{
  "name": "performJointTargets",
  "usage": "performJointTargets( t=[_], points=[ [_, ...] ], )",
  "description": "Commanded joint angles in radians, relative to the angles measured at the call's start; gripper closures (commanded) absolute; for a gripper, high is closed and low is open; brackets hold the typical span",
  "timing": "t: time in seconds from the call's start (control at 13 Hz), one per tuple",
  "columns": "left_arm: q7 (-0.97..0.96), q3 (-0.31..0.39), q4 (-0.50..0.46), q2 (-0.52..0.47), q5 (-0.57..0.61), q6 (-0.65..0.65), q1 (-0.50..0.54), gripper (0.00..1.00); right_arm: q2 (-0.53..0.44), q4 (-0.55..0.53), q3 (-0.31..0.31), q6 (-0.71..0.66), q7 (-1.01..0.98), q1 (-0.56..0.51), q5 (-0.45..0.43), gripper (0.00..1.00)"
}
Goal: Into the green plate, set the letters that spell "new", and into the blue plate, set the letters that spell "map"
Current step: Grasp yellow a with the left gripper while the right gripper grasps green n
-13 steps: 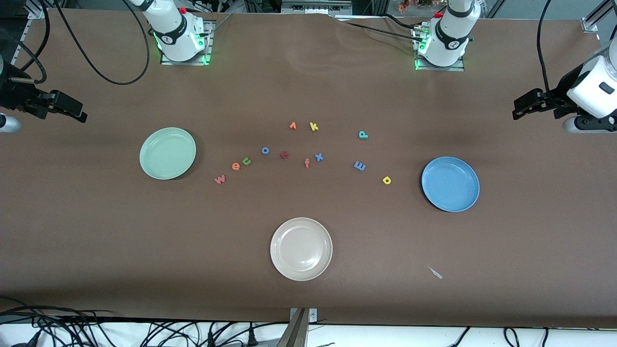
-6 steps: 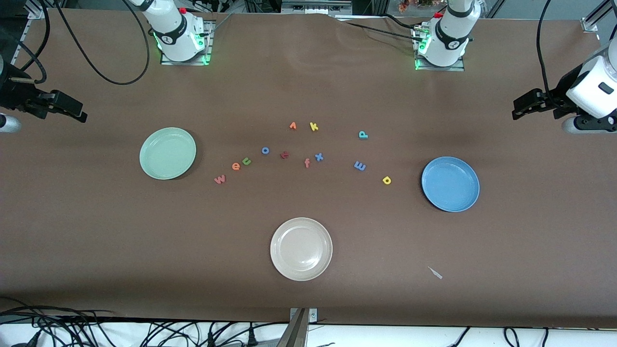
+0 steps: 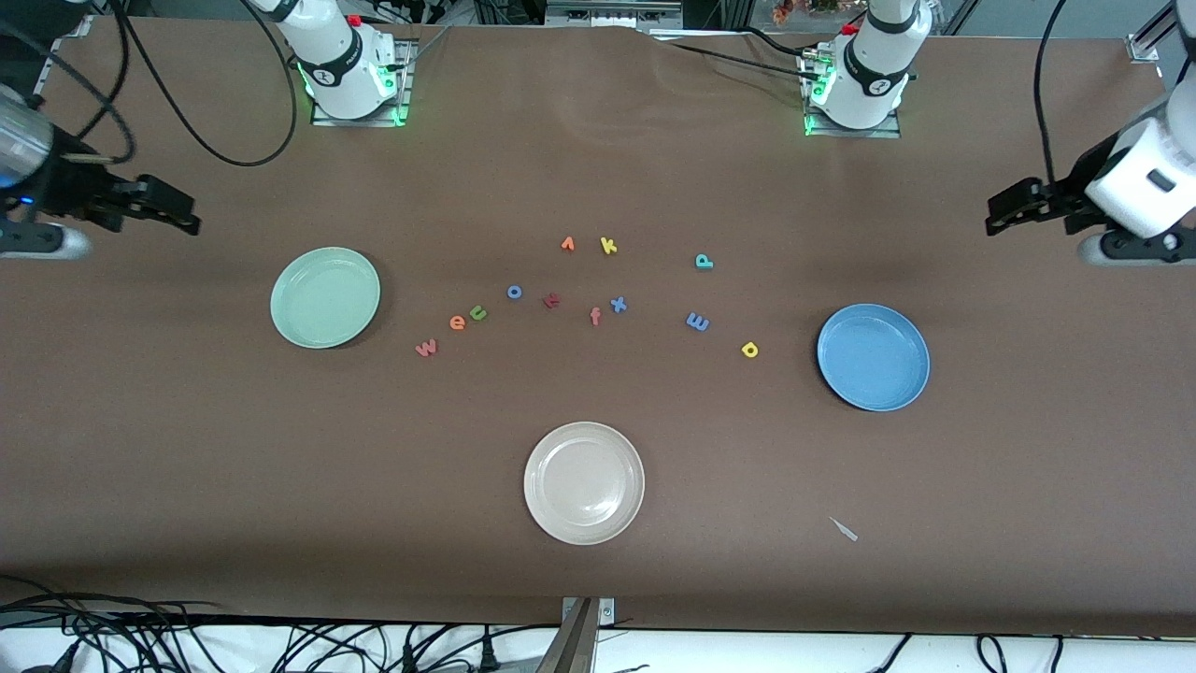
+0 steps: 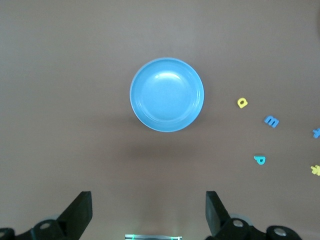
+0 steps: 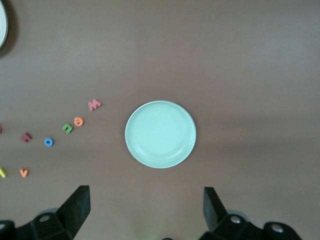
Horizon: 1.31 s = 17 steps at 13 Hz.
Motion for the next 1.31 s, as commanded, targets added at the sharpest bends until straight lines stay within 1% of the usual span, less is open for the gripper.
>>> performJointTargets(
  t=[0.0, 0.08, 0.15, 0.23, 0.39, 0.46, 0.54, 0.62, 0.77, 0.85, 0.93, 1.08, 1.16, 1.23],
  points=[
    [0.000, -0.015, 0.035, 0.119, -0.039, 0.036, -0.028, 0.00, 0.068, 0.019, 0.002, -0.022, -0.009, 0.067, 0.002, 0.00],
    [0.001, -0.017, 0.038, 0.159, -0.045, 0.069, -0.048, 0.00, 0.100, 0.025, 0.002, -0.014, -0.003, 0.070, 0.007, 0.00],
    [0.001, -0.019, 0.039, 0.208, -0.047, 0.093, -0.067, 0.00, 0.158, 0.052, 0.005, 0.034, -0.008, 0.073, 0.004, 0.00],
    [0.001, -0.019, 0.050, 0.263, -0.047, 0.105, -0.102, 0.00, 0.210, 0.107, 0.005, 0.096, -0.011, 0.073, 0.007, 0.00],
    [0.000, -0.019, 0.073, 0.350, -0.048, 0.167, -0.171, 0.00, 0.246, 0.120, 0.008, 0.128, 0.035, 0.090, 0.001, 0.01],
    [-0.002, -0.019, 0.068, 0.380, -0.050, 0.233, -0.200, 0.00, 0.275, 0.111, 0.008, 0.165, 0.113, 0.122, -0.004, 0.01],
    [-0.002, -0.019, 0.061, 0.413, -0.050, 0.282, -0.238, 0.00, 0.293, 0.099, 0.008, 0.177, 0.242, 0.141, -0.011, 0.01],
    [-0.003, -0.019, 0.061, 0.447, -0.050, 0.319, -0.255, 0.00, 0.307, 0.079, 0.008, 0.196, 0.362, 0.177, -0.015, 0.01],
    [-0.003, -0.022, 0.052, 0.479, -0.050, 0.369, -0.271, 0.00, 0.307, -0.016, 0.008, 0.295, 0.524, 0.224, -0.036, 0.02],
    [-0.002, -0.026, 0.050, 0.507, -0.050, 0.399, -0.278, 0.00, 0.307, -0.076, 0.008, 0.365, 0.622, 0.259, -0.038, 0.02],
    [-0.003, -0.031, 0.029, 0.527, -0.048, 0.460, -0.301, 0.00, 0.304, -0.140, 0.008, 0.460, 0.746, 0.288, -0.039, 0.02],
    [-0.002, -0.031, -0.069, 0.529, -0.035, 0.621, -0.326, 0.00, 0.309, -0.260, 0.008, 0.638, 0.985, 0.352, -0.054, 0.02],
    [0.015, -0.031, -0.106, 0.527, -0.035, 0.678, -0.326, 0.00, 0.319, -0.301, 0.006, 0.694, 1.088, 0.388, -0.083, 0.02],
    [0.017, -0.031, -0.148, 0.530, -0.030, 0.738, -0.331, 0.00, 0.347, -0.309, 0.006, 0.710, 1.210, 0.411, -0.116, 0.02]
  ],
)
